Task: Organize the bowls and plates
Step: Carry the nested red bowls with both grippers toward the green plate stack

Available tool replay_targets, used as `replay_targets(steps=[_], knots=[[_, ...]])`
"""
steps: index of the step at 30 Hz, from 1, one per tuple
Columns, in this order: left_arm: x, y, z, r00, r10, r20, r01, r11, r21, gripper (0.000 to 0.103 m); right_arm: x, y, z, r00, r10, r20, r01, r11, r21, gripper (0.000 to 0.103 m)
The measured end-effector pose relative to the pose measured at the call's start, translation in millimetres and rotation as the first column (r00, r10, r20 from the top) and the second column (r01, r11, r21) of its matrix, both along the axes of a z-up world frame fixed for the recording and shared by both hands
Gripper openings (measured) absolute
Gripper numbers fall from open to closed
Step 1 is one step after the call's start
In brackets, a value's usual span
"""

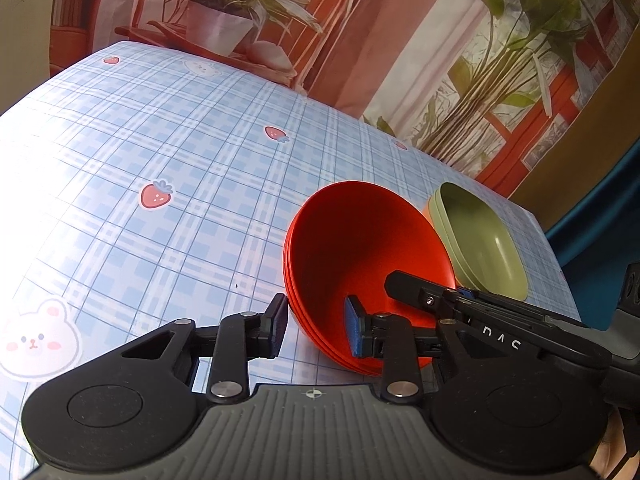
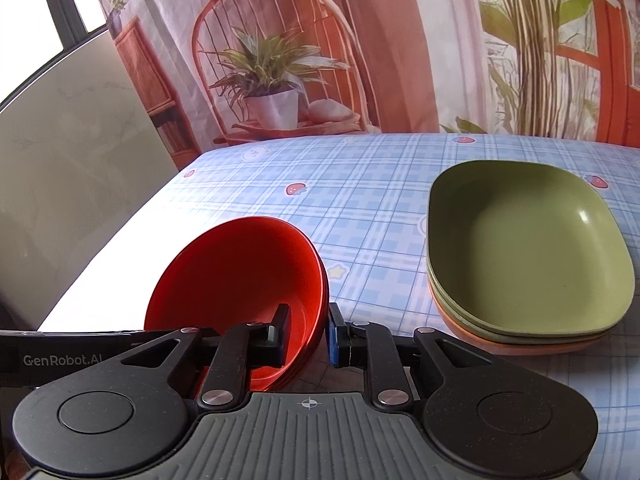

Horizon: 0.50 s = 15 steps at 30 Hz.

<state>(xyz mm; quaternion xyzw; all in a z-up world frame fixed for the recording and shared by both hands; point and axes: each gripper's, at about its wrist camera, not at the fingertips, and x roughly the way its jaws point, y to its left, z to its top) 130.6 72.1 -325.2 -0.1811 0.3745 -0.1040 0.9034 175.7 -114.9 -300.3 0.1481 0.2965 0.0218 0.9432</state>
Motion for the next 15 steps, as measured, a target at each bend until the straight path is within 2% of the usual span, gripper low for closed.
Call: replay_targets(steps=[15], knots=[[-26.2, -8.6, 14.0, 1.0, -0.015, 0.024, 0.014, 0.999, 0.034, 0.033, -31.6, 0.2, 12.7, 0.998, 0.006, 0.06, -0.006, 1.0, -0.002, 0.018]])
